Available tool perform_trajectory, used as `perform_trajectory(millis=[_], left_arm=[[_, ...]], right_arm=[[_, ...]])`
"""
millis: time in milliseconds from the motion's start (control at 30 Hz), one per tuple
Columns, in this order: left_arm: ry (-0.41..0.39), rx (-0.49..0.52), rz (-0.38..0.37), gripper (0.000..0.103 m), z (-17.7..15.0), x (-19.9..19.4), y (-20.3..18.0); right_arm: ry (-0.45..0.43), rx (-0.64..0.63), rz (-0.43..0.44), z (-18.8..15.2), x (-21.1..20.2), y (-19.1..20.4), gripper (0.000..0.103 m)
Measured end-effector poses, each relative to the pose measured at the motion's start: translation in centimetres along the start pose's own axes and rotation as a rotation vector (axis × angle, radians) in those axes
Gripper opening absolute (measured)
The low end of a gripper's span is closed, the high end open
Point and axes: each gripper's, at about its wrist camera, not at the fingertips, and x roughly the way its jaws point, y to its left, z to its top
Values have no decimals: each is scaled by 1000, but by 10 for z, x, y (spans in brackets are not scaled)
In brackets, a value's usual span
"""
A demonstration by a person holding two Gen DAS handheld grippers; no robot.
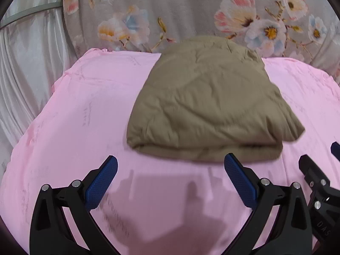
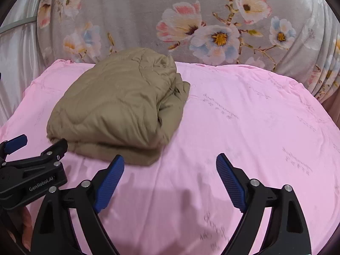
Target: Fold large clothes
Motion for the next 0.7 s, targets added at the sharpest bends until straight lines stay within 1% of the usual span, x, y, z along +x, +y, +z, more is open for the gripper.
perform_trajectory(millis=[133,200,267,400,500,567,700], left_arm=[[15,-9,14,98,-26,-11,2],[41,-14,23,98,-40,-14,2],[68,-11,9,98,-49,-18,0],[38,-1,29,98,-58,-30,-3],[22,11,46,98,-60,-34,-6],[25,19,70,98,-60,-34,-7],[44,22,69,98,-60,-29,-7]], right_arm=[[37,9,6,-23,-7,-1,87],[73,16,10,-32,-8,-1,87],[95,23,12,-39,-11,-2,87],[122,25,18,-49,-15,0,87],[124,5,-9,-51,-16,6,87],[123,0,-6,-51,-15,7,87],[135,1,-5,-53,-13,8,87]])
